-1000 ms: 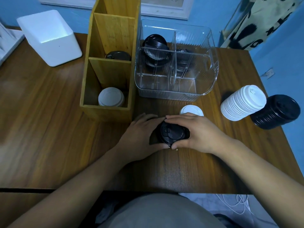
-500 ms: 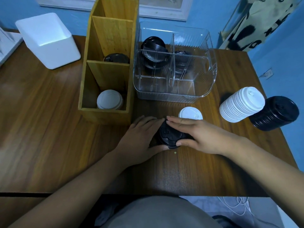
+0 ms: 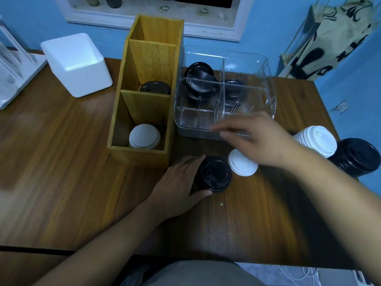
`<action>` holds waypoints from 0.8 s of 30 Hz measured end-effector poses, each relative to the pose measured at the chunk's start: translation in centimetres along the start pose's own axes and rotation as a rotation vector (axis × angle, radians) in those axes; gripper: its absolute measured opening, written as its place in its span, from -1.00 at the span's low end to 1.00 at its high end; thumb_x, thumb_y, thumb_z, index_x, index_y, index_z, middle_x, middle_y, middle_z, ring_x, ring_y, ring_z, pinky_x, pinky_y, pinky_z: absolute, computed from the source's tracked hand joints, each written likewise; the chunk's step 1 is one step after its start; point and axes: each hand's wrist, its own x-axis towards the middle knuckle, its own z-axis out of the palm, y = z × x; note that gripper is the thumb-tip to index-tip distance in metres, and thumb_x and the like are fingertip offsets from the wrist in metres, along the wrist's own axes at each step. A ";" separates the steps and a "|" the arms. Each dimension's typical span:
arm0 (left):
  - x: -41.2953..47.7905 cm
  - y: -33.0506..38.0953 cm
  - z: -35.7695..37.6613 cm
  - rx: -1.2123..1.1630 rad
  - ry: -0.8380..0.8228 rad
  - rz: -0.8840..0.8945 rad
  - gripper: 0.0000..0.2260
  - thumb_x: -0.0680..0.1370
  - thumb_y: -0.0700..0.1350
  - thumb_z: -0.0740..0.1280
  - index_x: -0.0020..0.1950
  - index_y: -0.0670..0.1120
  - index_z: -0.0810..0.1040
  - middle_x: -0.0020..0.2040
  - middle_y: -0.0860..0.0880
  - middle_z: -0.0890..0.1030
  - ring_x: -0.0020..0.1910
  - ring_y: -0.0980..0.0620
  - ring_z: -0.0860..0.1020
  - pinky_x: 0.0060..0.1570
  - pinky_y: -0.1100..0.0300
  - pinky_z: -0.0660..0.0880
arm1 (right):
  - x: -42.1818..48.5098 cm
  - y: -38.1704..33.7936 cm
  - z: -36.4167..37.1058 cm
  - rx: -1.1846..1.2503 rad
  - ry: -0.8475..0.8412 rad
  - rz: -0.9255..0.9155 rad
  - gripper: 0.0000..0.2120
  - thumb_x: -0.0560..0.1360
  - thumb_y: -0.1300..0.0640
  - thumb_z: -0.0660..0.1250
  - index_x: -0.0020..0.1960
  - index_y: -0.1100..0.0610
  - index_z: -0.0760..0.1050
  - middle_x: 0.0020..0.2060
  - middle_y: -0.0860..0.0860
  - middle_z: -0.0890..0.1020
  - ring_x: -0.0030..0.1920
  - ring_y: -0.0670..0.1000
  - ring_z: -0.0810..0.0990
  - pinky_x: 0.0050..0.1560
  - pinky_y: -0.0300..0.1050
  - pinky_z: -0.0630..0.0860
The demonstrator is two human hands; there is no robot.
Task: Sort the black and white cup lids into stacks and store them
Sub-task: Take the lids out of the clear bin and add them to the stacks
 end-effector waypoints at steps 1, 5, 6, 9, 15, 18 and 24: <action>0.0 0.0 0.0 -0.002 0.007 -0.003 -0.21 0.55 0.32 0.32 0.65 0.08 0.06 0.59 0.07 0.24 0.56 0.14 0.15 0.49 0.08 0.24 | 1.2 0.2 -0.6 -0.022 0.062 -0.002 -0.80 0.62 0.18 0.34 0.21 0.13 0.65 0.06 -0.04 0.71 0.04 -0.13 0.66 0.12 -0.27 0.55; -0.1 0.2 -0.1 0.001 0.004 -0.002 -0.22 0.55 0.32 0.32 0.65 0.09 0.06 0.59 0.08 0.22 0.56 0.15 0.13 0.48 0.11 0.22 | 6.3 2.1 -1.6 -0.088 0.198 0.093 -0.79 0.63 0.17 0.29 0.19 0.09 0.65 0.04 -0.07 0.70 0.02 -0.12 0.64 0.11 -0.24 0.54; -0.1 0.2 -0.1 0.005 0.002 -0.002 -0.22 0.55 0.32 0.32 0.65 0.09 0.06 0.59 0.08 0.21 0.57 0.16 0.11 0.47 0.15 0.18 | 7.5 2.7 -1.5 -0.116 0.187 0.133 -0.79 0.63 0.16 0.28 0.19 0.07 0.65 0.04 -0.06 0.70 0.03 -0.09 0.63 0.12 -0.20 0.54; -0.1 0.4 -0.3 0.017 0.001 0.003 -0.21 0.55 0.33 0.31 0.66 0.09 0.05 0.60 0.10 0.20 0.57 0.19 0.07 0.44 0.22 0.10 | 10.2 4.5 -0.7 -0.190 0.078 0.208 -0.77 0.63 0.15 0.27 0.22 0.05 0.63 0.02 0.00 0.71 -0.01 -0.02 0.62 0.14 -0.12 0.51; -0.1 0.6 -0.6 -0.003 -0.005 -0.004 -0.22 0.58 0.29 0.31 0.66 0.07 0.02 0.61 0.10 0.18 0.58 0.19 0.05 0.50 0.15 0.14 | 13.3 5.3 0.6 -0.300 0.073 0.201 -0.80 0.61 0.12 0.28 0.15 0.09 0.63 0.02 0.05 0.70 0.05 0.12 0.62 0.14 -0.03 0.52; -0.1 0.7 -0.8 0.013 -0.004 -0.001 -0.23 0.59 0.28 0.30 0.66 0.05 0.02 0.62 0.10 0.18 0.58 0.20 0.03 0.43 0.23 0.06 | 15.7 5.6 0.4 -0.283 0.147 0.288 -0.83 0.58 0.10 0.29 0.09 0.10 0.61 0.04 0.08 0.66 0.10 0.15 0.58 0.11 -0.05 0.45; -0.2 0.8 -0.9 0.005 -0.003 -0.009 -0.24 0.59 0.26 0.31 0.66 0.04 0.04 0.61 0.10 0.20 0.57 0.21 0.04 0.39 0.25 0.05 | 19.4 6.7 -0.7 -0.388 0.005 0.407 -0.54 0.49 -0.09 0.44 0.32 0.05 0.51 0.23 0.15 0.51 0.27 0.23 0.47 0.23 0.07 0.44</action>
